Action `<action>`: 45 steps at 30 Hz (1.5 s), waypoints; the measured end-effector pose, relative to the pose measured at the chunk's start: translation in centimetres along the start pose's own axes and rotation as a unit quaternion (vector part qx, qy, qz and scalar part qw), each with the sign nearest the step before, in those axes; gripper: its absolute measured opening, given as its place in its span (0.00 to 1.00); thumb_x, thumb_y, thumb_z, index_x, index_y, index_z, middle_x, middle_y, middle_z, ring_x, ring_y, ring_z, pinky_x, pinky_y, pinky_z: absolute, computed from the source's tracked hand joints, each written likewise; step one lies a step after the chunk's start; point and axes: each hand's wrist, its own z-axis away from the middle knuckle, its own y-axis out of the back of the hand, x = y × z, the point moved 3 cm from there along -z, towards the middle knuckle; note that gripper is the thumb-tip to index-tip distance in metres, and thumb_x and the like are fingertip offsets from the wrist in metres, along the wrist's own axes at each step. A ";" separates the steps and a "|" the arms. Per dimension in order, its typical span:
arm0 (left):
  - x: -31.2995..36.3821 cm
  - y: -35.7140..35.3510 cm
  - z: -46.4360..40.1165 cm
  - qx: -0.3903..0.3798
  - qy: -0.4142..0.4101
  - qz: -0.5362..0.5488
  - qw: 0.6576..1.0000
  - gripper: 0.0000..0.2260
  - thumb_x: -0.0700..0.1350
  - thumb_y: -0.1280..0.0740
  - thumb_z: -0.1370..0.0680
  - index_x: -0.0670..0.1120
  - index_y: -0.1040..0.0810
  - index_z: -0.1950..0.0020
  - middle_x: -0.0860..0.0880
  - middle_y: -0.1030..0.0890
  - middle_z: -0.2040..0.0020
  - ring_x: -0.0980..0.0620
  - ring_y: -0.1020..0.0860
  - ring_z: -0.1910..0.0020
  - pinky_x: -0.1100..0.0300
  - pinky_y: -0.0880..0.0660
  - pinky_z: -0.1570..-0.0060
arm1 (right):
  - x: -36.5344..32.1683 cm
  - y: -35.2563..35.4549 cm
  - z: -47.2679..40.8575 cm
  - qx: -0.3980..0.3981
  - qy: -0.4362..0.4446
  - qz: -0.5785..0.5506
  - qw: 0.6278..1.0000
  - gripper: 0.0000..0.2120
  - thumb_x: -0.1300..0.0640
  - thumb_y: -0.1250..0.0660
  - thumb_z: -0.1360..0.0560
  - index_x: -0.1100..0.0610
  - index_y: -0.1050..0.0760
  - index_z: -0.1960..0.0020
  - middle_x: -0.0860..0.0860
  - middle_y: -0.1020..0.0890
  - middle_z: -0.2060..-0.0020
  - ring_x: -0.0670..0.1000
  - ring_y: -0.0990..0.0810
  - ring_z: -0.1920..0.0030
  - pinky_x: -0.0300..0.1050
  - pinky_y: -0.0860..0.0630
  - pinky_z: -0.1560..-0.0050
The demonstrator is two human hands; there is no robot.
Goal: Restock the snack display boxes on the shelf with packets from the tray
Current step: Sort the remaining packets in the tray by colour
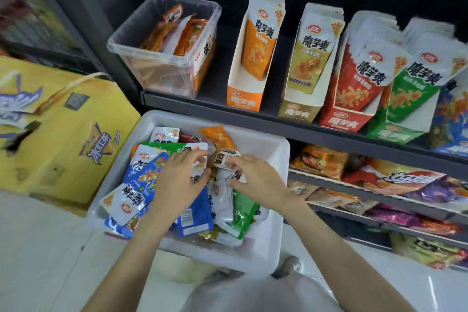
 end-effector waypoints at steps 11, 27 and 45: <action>-2.2 -2.7 3.2 -0.197 0.039 -0.153 0.968 0.32 0.60 0.31 0.28 0.54 0.38 0.27 0.53 0.38 0.29 0.48 0.40 0.30 0.51 0.39 0.32 | -0.3 -5.3 -1.7 -0.115 0.017 0.111 0.987 0.29 0.49 0.26 0.30 0.54 0.32 0.34 0.52 0.28 0.38 0.54 0.32 0.37 0.45 0.35 0.41; -1.1 -3.1 3.9 -0.117 -0.046 -0.095 0.987 0.31 0.61 0.29 0.34 0.48 0.27 0.34 0.46 0.28 0.34 0.43 0.31 0.35 0.44 0.30 0.40 | 0.7 -5.1 -1.8 -0.041 -0.054 0.050 0.996 0.06 0.55 0.36 0.23 0.52 0.34 0.56 0.53 0.21 0.52 0.57 0.24 0.50 0.47 0.32 0.58; 8.6 -1.9 -1.3 -0.117 0.150 0.457 0.869 0.11 0.39 0.28 0.28 0.51 0.23 0.50 0.52 0.15 0.55 0.54 0.16 0.58 0.60 0.21 0.59 | 2.3 8.7 3.2 0.104 -0.094 -0.347 0.927 0.08 0.54 0.28 0.27 0.51 0.24 0.50 0.45 0.18 0.58 0.39 0.21 0.65 0.34 0.28 0.71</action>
